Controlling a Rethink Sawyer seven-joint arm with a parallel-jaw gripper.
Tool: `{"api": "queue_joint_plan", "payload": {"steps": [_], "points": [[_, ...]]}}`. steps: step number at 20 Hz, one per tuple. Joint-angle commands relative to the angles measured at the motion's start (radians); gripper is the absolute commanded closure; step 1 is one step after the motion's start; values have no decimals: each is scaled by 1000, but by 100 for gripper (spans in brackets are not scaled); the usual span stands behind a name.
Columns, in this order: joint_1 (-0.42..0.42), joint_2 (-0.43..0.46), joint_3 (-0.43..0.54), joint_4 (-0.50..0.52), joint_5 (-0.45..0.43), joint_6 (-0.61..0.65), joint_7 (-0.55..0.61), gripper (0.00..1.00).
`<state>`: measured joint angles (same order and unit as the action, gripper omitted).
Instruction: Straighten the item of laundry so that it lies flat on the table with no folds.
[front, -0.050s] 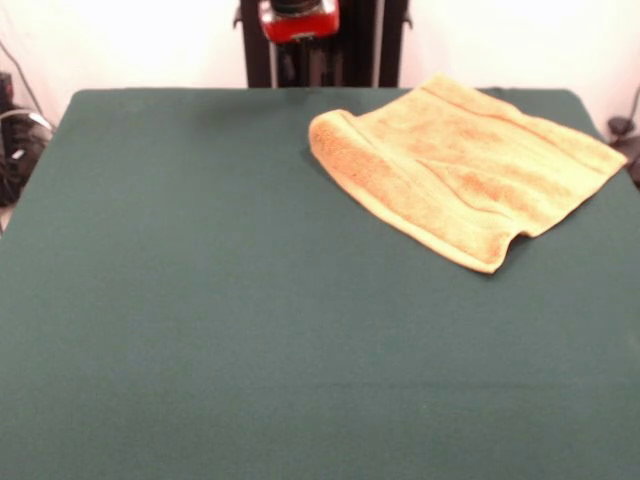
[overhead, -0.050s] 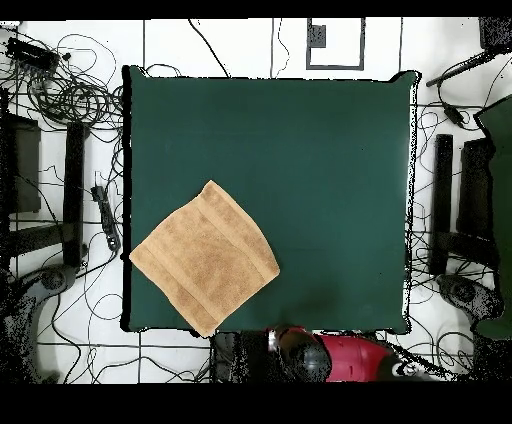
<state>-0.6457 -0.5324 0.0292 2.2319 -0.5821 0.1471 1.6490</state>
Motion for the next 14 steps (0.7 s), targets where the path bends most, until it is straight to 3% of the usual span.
{"api": "queue_joint_plan", "payload": {"steps": [1,6,14], "points": [[19,-204,15,-11,71,231,34,0],[20,-229,38,-20,75,279,59,0],[6,-203,41,-31,59,249,83,0]]}}
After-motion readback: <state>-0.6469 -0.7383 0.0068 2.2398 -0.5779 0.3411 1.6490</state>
